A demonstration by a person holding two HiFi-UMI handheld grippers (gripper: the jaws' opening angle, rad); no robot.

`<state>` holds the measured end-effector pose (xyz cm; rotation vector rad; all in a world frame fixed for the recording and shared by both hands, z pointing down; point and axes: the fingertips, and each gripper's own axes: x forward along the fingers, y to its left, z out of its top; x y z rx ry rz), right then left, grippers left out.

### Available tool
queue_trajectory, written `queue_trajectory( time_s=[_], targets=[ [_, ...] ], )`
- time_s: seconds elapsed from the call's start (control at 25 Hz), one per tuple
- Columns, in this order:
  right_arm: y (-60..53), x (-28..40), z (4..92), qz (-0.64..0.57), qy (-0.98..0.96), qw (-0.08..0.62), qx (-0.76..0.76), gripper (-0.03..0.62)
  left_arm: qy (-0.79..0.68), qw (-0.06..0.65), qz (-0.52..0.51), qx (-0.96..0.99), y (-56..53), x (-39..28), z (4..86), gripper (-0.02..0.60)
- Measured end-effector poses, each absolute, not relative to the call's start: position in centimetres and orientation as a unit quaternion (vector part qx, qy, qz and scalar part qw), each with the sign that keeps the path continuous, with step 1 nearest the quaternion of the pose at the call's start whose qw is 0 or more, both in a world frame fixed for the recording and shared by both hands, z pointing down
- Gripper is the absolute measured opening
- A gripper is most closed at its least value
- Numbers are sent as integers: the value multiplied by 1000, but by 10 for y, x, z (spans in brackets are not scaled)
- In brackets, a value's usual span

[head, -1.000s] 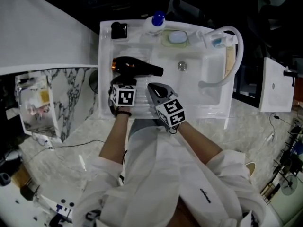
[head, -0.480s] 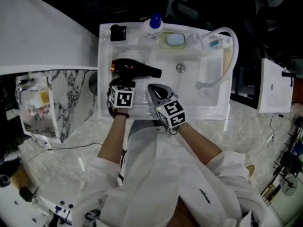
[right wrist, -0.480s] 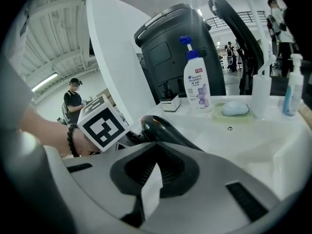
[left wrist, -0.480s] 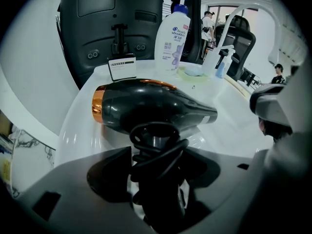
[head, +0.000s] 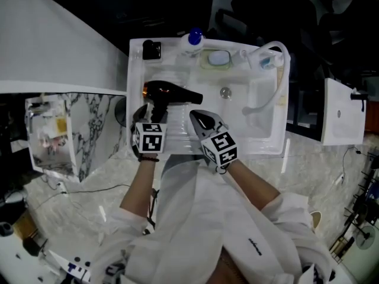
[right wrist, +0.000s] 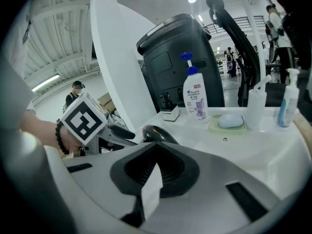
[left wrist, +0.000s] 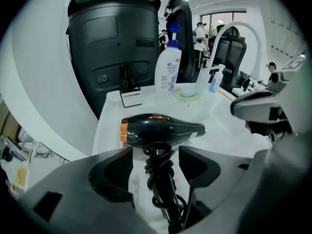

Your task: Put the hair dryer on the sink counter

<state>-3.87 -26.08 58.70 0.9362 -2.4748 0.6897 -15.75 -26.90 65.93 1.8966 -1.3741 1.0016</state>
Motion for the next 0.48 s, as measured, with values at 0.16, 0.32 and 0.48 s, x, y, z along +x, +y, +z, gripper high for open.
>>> queue_trajectory(
  time_s=[0.16, 0.32, 0.48],
  targets=[
    [-262, -31, 559, 236, -890, 184, 345, 17, -544, 260, 339, 722, -272, -160, 610, 301],
    [-262, -23, 524, 215, -898, 158, 351, 17, -564, 210, 287, 745, -281, -155, 559, 239],
    [-260, -11, 485, 192, -903, 131, 360, 17, -581, 142, 230, 768, -285, -148, 505, 102]
  ],
)
